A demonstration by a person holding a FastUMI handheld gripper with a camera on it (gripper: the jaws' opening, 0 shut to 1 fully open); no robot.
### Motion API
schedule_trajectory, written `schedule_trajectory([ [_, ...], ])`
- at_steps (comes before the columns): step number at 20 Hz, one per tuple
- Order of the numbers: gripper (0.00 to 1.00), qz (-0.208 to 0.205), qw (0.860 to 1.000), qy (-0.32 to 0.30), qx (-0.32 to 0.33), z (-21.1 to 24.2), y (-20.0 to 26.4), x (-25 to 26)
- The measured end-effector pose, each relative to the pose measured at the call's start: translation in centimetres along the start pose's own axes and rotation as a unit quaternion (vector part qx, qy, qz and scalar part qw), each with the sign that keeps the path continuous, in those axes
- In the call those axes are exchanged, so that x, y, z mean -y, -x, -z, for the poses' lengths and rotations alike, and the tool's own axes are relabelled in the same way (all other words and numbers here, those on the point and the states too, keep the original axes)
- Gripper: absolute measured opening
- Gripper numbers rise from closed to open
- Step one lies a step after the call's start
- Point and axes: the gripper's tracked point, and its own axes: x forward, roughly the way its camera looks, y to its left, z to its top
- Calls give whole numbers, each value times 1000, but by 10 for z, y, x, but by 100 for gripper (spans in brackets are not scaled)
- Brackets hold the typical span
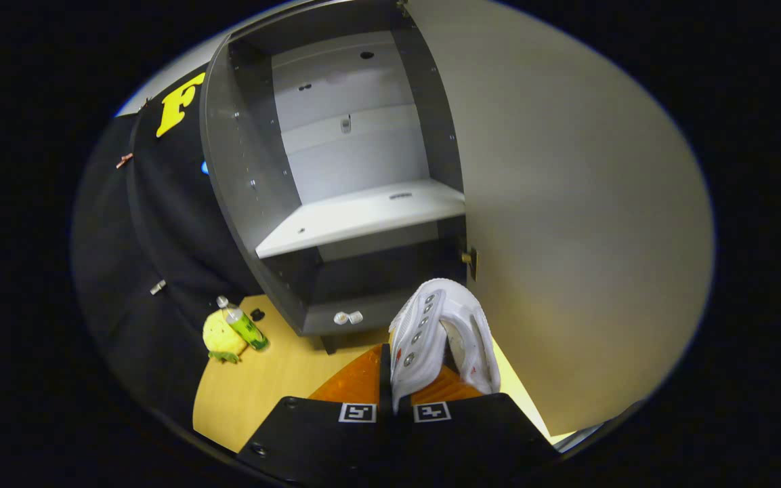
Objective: Open the shoe cabinet door, grab the shoes and put them into the shoe cabinet, then close the shoe cabinet door.
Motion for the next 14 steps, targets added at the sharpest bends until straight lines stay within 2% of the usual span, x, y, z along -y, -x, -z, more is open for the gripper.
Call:
schedule_trajectory([
  [3, 5, -16, 999, 20, 23, -51, -24, -13],
  [9, 5, -59, 995, 67, 38, -131, -102, -57],
  [14, 5, -71, 991, 108, 27, -171, -182, -81],
])
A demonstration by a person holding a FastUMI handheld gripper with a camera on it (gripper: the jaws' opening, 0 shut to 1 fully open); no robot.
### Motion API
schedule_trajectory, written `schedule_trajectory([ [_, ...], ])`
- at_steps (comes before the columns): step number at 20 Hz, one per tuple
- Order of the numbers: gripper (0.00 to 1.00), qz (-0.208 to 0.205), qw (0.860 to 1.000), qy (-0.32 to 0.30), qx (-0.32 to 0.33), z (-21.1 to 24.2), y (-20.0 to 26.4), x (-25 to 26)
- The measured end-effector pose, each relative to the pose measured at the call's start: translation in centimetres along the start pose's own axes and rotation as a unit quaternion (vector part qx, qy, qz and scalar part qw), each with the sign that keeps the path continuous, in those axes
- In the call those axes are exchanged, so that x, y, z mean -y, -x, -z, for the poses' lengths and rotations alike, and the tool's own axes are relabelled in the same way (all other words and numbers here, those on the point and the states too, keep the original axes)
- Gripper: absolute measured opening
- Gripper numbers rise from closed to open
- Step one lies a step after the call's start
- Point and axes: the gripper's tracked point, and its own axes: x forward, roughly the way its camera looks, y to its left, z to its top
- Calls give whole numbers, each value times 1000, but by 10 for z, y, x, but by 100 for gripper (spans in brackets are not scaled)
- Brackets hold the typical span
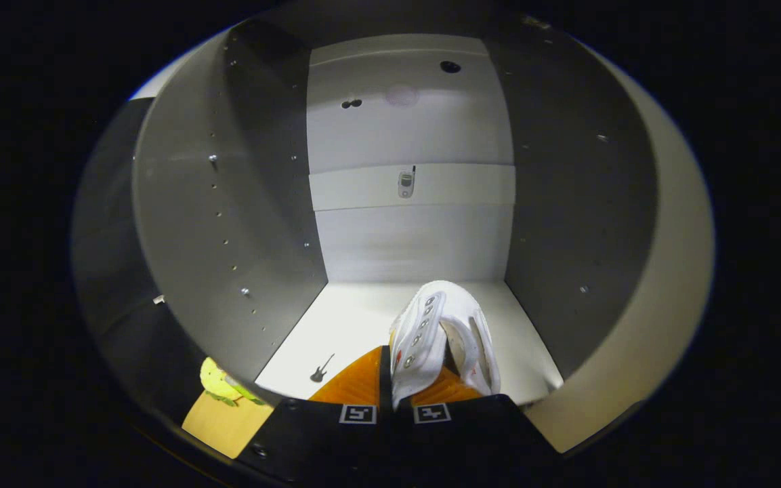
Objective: Open the shoe cabinet door, grab the shoes and put them into the shoe cabinet, then close the shoe cabinet door.
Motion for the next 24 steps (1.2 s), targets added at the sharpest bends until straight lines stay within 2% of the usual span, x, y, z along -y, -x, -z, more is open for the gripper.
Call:
schedule_trajectory([
  [4, 5, -7, 1000, 18, -18, -6, -52, 1],
  [8, 5, 25, 997, 64, -39, -1, -90, 15],
  [13, 5, 33, 992, 102, -72, 23, -116, 10],
  [17, 5, 57, 988, 117, -78, 27, -116, 4],
  [19, 14, 55, 991, 91, -86, 31, -113, -2],
  [20, 29, 54, 992, 73, -88, 31, -111, -5],
  [24, 55, 46, 995, 31, -87, 30, -92, -13],
])
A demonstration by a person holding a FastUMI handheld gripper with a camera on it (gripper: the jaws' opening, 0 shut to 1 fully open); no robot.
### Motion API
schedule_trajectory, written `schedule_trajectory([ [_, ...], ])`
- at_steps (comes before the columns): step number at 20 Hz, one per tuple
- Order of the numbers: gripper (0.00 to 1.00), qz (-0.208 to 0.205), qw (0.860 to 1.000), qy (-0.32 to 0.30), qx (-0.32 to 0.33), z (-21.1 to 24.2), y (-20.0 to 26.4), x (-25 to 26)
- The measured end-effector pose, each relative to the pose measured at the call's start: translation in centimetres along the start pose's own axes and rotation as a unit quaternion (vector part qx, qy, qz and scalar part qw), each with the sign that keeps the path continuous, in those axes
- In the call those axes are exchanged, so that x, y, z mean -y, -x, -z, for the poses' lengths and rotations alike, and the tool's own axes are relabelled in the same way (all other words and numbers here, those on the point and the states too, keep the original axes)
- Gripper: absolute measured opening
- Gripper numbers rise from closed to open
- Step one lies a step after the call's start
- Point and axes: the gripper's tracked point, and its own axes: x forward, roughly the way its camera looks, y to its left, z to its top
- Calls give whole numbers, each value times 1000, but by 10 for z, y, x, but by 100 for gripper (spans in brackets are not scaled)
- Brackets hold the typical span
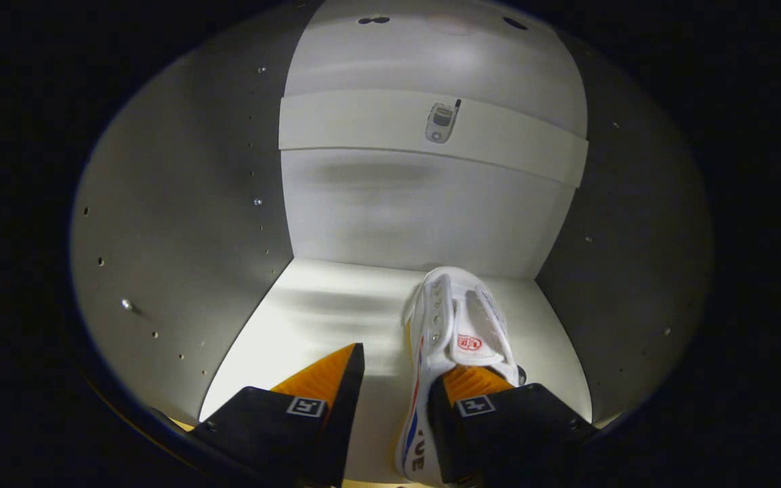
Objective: Open the shoe cabinet door, grab the shoes and put them into the shoe cabinet, then close the shoe cabinet door.
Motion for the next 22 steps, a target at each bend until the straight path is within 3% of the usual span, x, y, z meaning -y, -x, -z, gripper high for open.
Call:
schedule_trajectory([
  [4, 80, -14, 999, -26, 14, -2, 33, -8],
  [8, 98, -3, 998, -34, 50, -5, 72, -1],
  [16, 99, 8, 988, -43, 151, -24, 194, -2],
  [22, 99, 10, 984, -47, 174, 1, 301, -5],
])
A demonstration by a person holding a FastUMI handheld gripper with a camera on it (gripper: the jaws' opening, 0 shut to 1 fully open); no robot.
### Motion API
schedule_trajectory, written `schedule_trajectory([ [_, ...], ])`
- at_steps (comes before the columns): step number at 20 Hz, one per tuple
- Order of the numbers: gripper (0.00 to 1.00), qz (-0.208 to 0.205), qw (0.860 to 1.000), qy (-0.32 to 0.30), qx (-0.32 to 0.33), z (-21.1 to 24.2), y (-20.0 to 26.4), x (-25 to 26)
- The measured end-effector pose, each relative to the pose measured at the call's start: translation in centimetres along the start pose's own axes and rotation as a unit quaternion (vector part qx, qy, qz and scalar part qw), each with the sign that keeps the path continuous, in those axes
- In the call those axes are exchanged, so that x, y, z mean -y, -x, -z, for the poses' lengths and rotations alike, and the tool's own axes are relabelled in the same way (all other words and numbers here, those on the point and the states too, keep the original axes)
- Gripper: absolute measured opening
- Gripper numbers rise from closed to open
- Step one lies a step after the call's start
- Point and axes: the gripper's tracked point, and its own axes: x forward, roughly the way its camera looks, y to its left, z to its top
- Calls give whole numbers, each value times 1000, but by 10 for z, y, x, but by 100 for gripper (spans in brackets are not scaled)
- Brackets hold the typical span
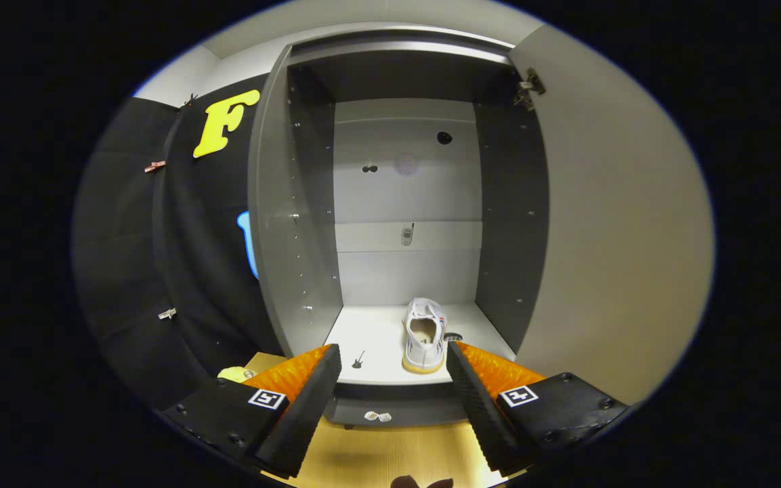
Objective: Open the shoe cabinet door, grab the shoes and put them into the shoe cabinet, then close the shoe cabinet door.
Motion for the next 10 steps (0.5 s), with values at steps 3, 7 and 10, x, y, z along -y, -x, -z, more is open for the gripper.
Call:
schedule_trajectory([
  [3, 98, 13, 1000, 8, 22, -9, 51, 12],
  [7, 98, 28, 999, -5, 37, -14, 122, 39],
  [10, 98, 54, 998, 0, 41, -8, 174, 71],
])
